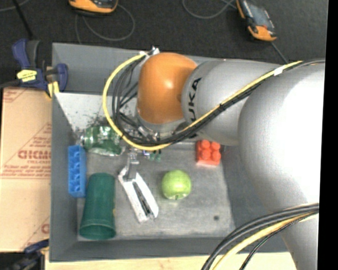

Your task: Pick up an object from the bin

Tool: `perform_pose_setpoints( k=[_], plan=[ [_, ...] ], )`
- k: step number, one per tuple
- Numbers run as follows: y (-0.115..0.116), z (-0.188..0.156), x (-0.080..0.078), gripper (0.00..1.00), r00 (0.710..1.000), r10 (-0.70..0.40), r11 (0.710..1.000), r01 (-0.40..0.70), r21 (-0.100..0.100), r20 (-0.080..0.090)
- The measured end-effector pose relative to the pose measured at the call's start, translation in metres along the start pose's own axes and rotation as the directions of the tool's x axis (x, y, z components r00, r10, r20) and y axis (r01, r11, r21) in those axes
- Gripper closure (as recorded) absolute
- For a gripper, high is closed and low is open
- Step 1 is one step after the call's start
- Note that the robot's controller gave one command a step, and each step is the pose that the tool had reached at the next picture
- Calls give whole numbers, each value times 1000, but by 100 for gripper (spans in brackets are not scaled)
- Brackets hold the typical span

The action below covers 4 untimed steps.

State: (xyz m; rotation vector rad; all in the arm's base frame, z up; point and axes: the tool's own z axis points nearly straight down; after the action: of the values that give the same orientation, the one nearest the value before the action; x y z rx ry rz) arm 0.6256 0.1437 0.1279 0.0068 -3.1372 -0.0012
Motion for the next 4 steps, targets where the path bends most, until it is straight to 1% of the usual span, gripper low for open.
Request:
perform_pose_setpoints(
  k=[1,2,3,4],
  plan=[
    [-1,-5,-2,0,1000,3,1000,-3,-1,8],
    [-16,26,16,0,965,-263,965,263,2,12],
    [-24,29,34,0,848,-530,848,530,3,5],
    [-22,25,48,0,880,-475,880,475,3,12]
  ],
)
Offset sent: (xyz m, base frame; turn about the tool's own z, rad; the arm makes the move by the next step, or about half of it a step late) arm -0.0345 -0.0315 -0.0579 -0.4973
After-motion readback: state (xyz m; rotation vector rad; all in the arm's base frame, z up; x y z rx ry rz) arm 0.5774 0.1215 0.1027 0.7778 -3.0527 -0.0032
